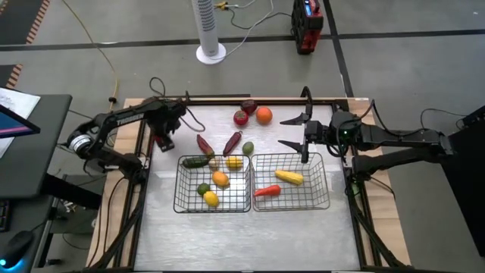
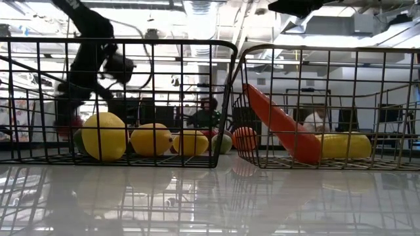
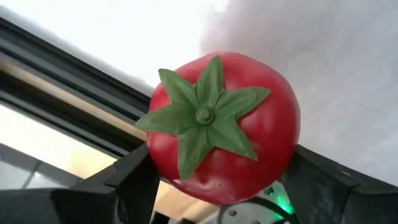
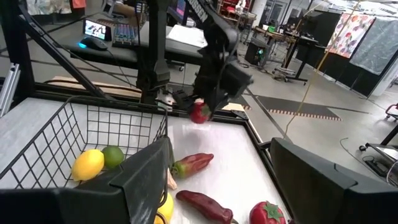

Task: Sort produce into baskets
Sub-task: Put the left red tomato into the black wire basket

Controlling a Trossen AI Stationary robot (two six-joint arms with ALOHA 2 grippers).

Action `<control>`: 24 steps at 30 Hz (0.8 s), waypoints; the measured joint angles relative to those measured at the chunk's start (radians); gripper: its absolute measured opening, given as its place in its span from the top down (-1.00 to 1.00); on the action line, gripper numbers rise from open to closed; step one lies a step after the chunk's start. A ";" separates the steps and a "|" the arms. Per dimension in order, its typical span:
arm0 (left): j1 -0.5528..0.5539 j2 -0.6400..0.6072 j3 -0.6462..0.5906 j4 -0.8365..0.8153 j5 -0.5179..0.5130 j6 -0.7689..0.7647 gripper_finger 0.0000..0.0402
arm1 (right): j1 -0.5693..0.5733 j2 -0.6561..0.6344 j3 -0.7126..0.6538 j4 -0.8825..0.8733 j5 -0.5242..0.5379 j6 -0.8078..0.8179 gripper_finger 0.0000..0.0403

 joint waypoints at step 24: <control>-0.518 -0.036 0.404 0.355 0.328 -0.311 -0.38 | 0.000 0.000 0.000 -0.005 0.000 0.000 -0.54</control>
